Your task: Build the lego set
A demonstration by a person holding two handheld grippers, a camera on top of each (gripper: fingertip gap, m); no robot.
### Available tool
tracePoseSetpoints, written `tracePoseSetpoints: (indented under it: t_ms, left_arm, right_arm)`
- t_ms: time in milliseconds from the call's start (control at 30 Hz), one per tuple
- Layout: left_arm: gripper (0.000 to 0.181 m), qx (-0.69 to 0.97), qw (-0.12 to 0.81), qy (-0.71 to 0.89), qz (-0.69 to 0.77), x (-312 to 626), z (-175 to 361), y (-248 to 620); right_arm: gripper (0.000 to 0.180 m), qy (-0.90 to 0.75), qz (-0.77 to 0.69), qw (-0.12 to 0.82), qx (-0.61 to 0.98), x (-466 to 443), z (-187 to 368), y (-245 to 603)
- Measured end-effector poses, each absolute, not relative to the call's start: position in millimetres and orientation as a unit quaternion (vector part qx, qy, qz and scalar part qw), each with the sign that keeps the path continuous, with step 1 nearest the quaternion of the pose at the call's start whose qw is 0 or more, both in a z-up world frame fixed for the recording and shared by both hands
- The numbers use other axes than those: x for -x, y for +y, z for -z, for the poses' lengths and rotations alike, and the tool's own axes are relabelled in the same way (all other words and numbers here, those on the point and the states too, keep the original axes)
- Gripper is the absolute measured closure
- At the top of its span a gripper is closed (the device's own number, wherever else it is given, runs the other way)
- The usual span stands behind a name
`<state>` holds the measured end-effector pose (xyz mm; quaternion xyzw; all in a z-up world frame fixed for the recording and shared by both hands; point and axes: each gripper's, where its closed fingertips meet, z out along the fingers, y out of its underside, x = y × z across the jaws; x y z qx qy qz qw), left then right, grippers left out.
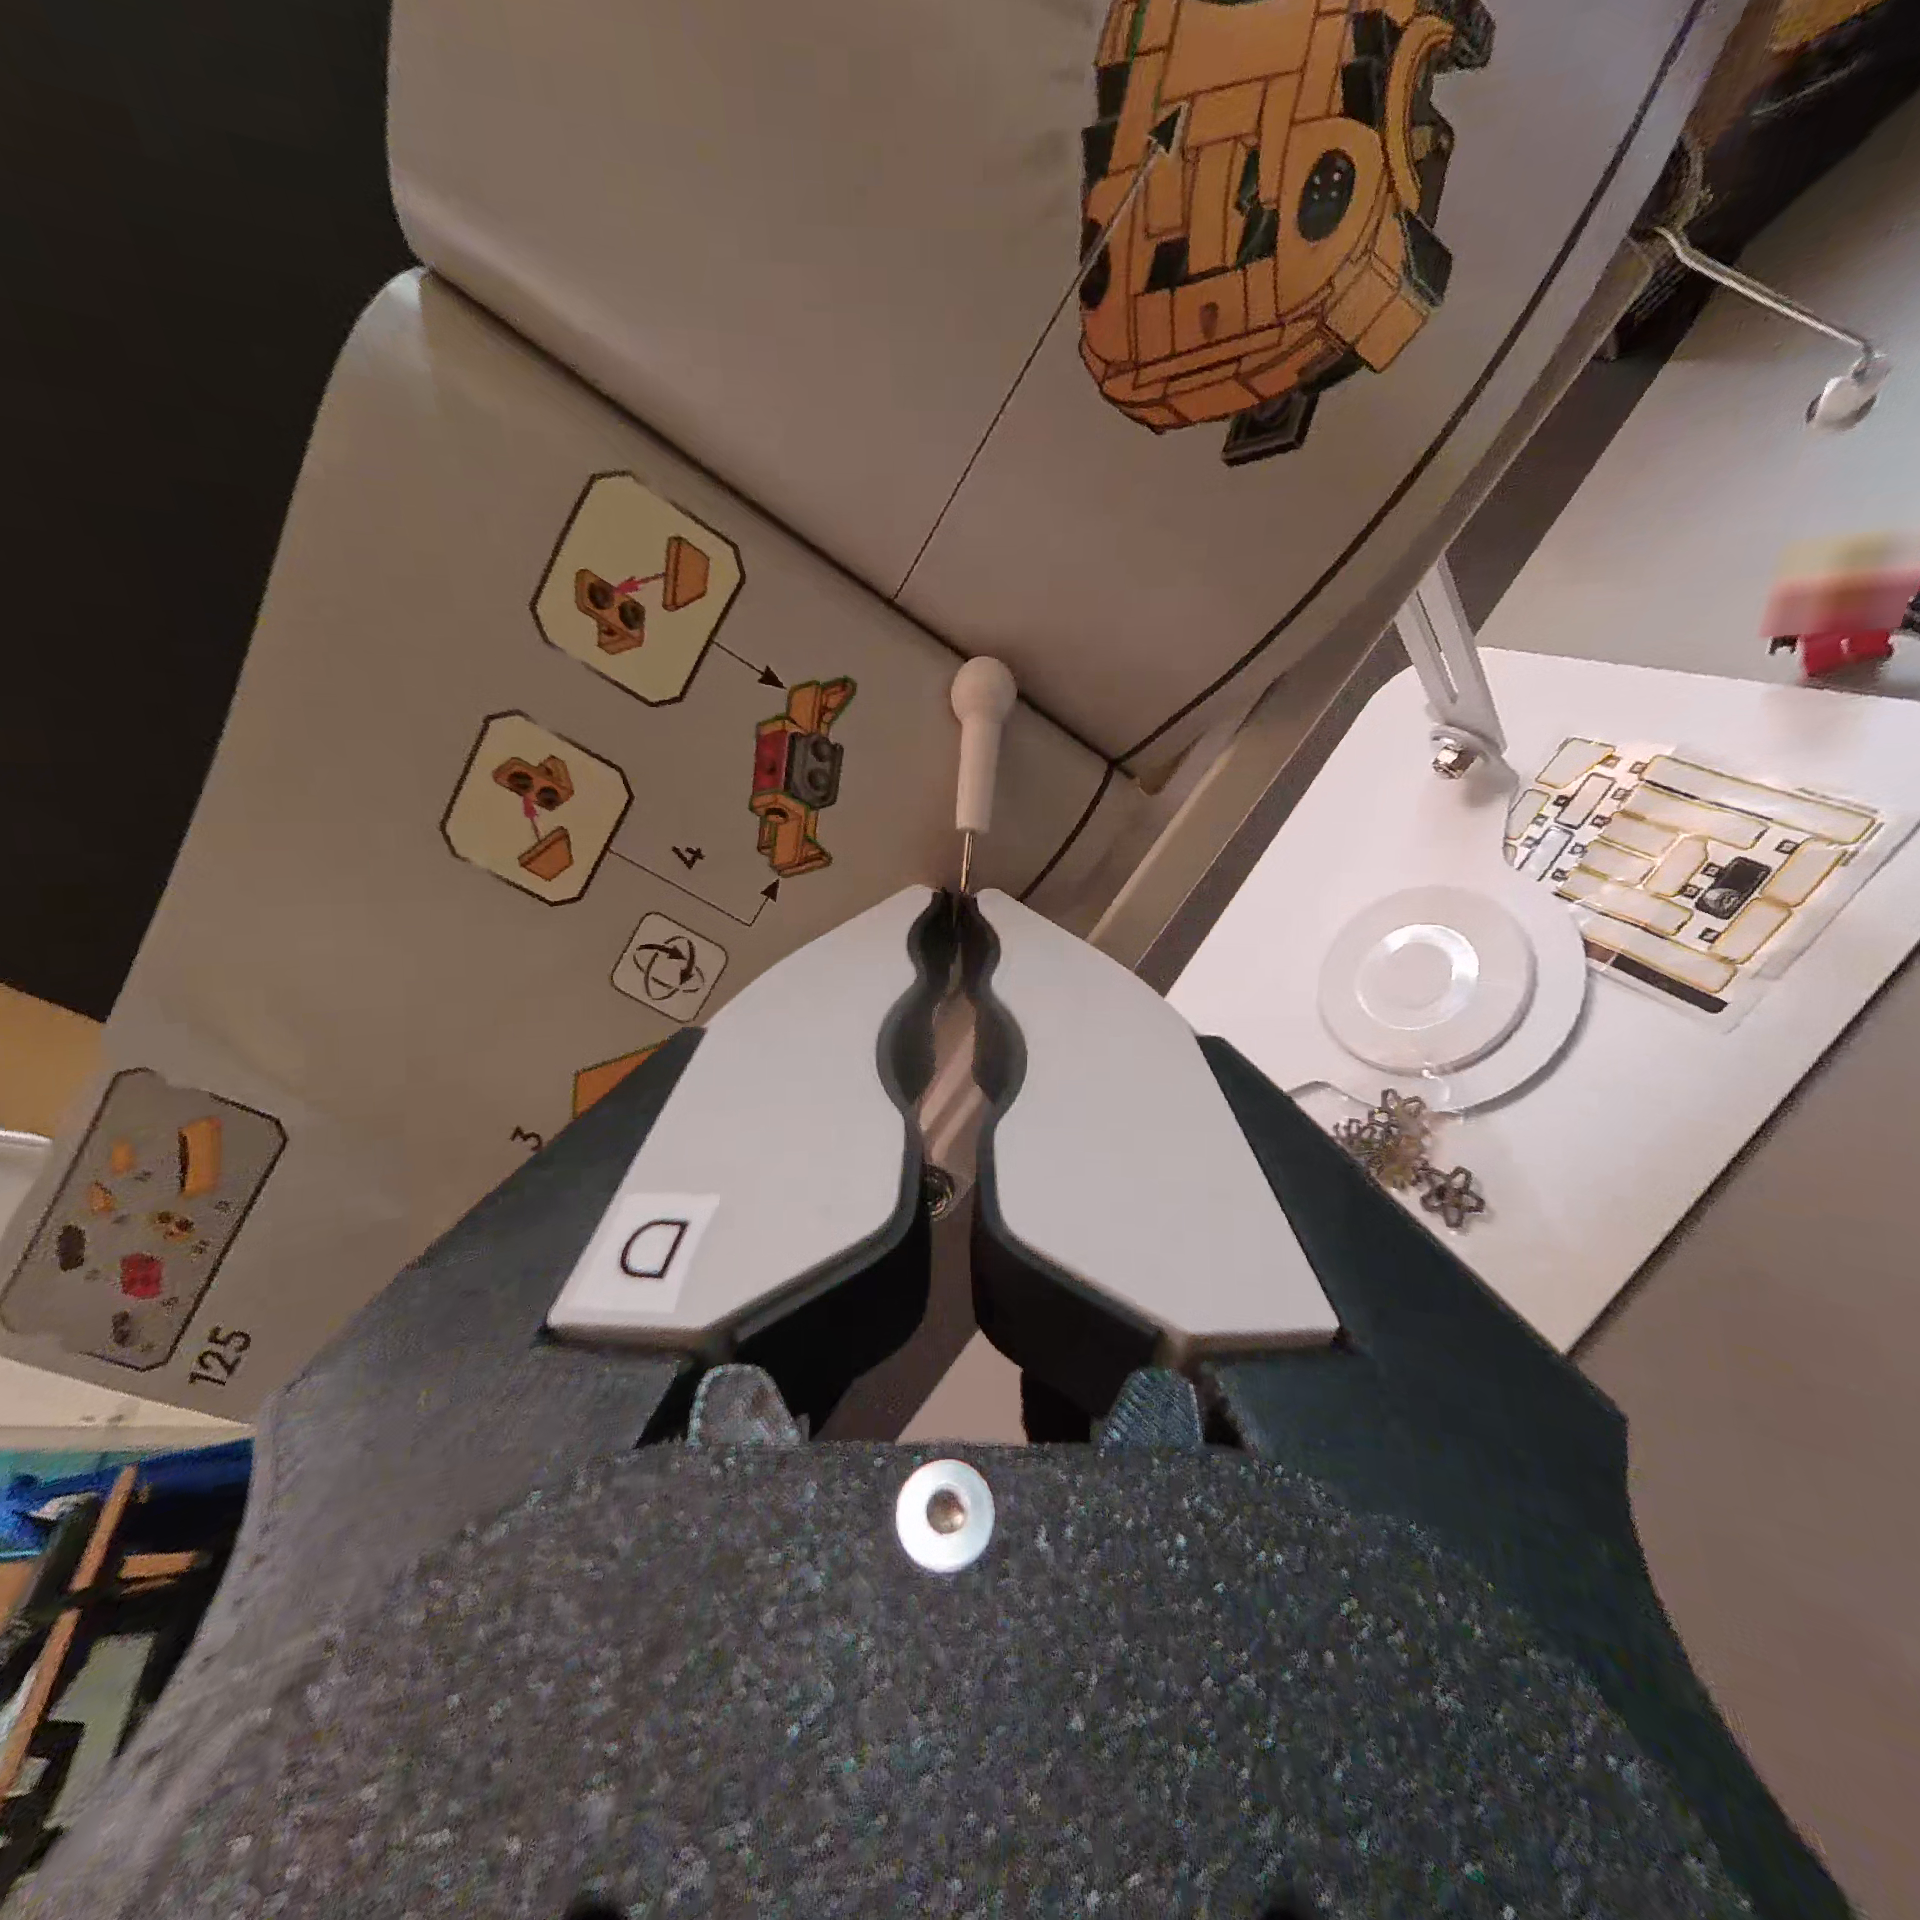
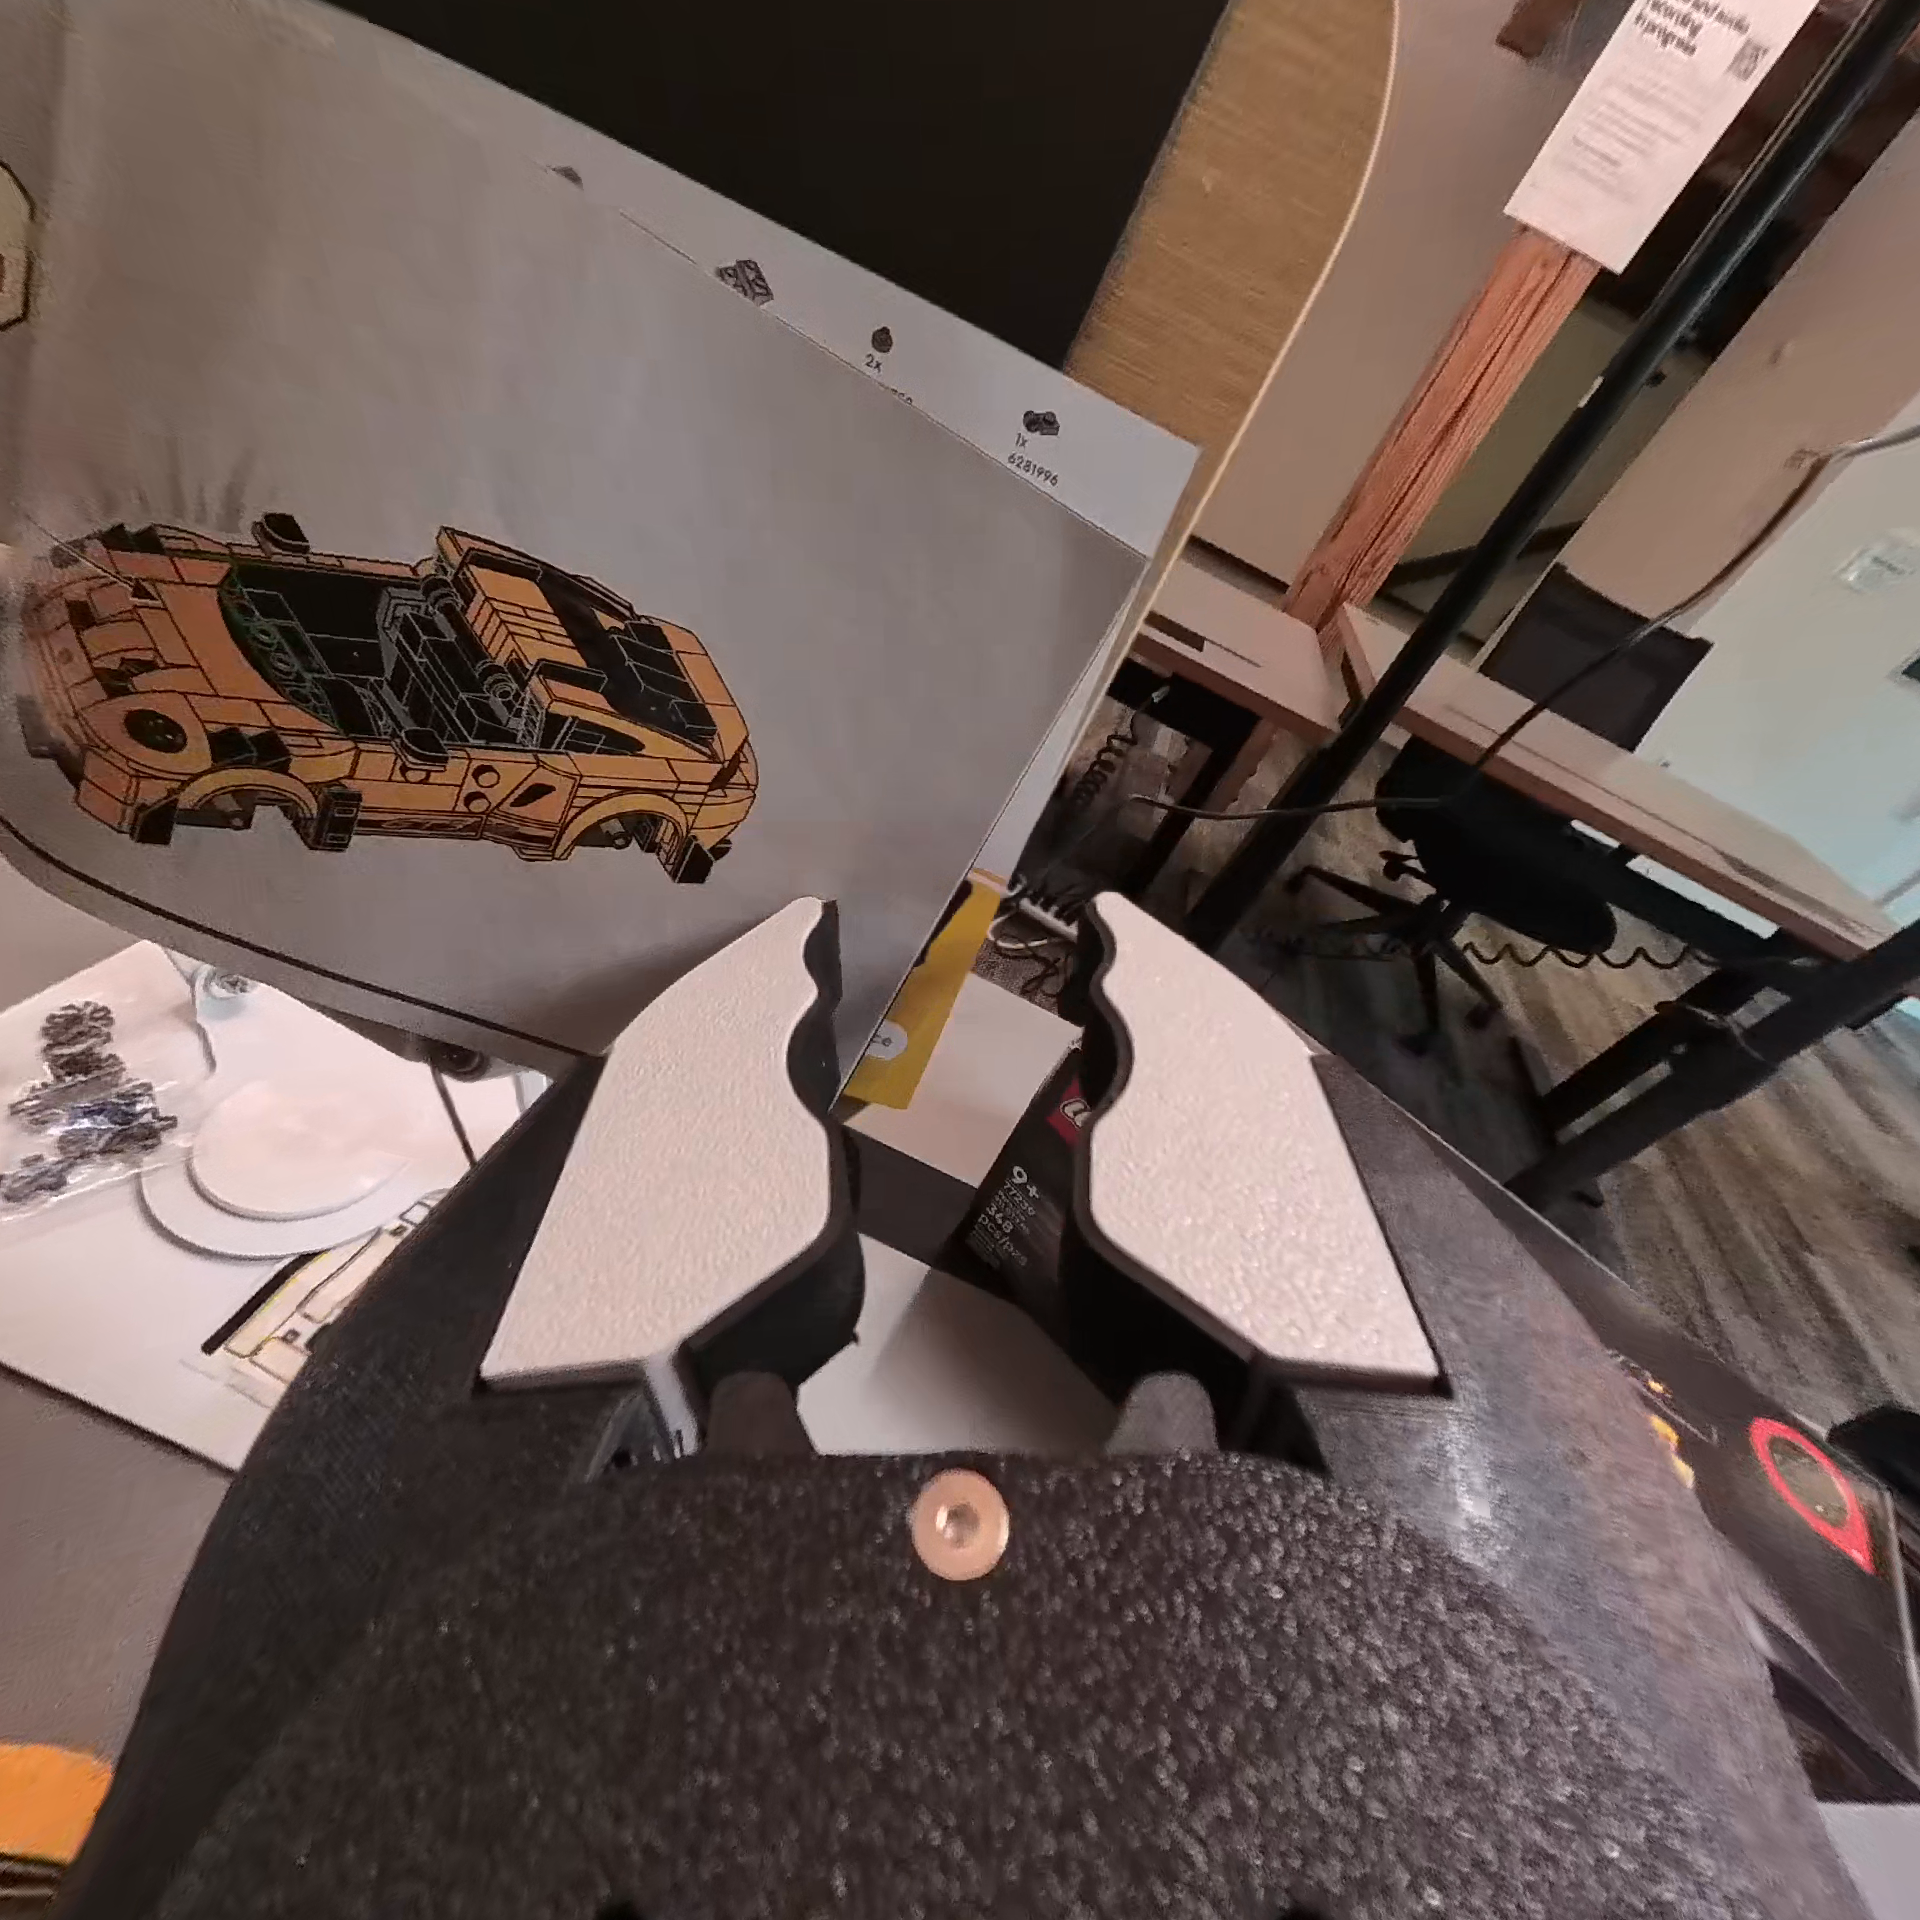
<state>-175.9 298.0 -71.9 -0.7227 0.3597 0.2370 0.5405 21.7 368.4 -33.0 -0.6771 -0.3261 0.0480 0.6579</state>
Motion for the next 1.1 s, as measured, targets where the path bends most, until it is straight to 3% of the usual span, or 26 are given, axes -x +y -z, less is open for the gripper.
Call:
tracePoseSetpoints:
  t_ms: [433, 800, 1100]
  left_arm:
    - [0.180, 0.657, 0.523, 0.441, -0.316, 169.5, 76.5, 295.8]
    - [0.180, 0.649, 0.546, 0.428, -0.314, 169.6, 75.5, 295.9]
    - [0.174, 0.636, 0.605, 0.403, -0.260, 150.7, 52.6, 280.2]
  right_arm:
    - [0.141, -0.321, -0.024, 0.669, 0.670, -20.6, 29.6, 371.9]
    - [0.130, -0.330, -0.117, 0.647, 0.677, -33.3, 22.5, 374.7]
    - [0.138, -0.354, -0.110, 0.711, 0.598, -26.7, -26.1, 341.6]
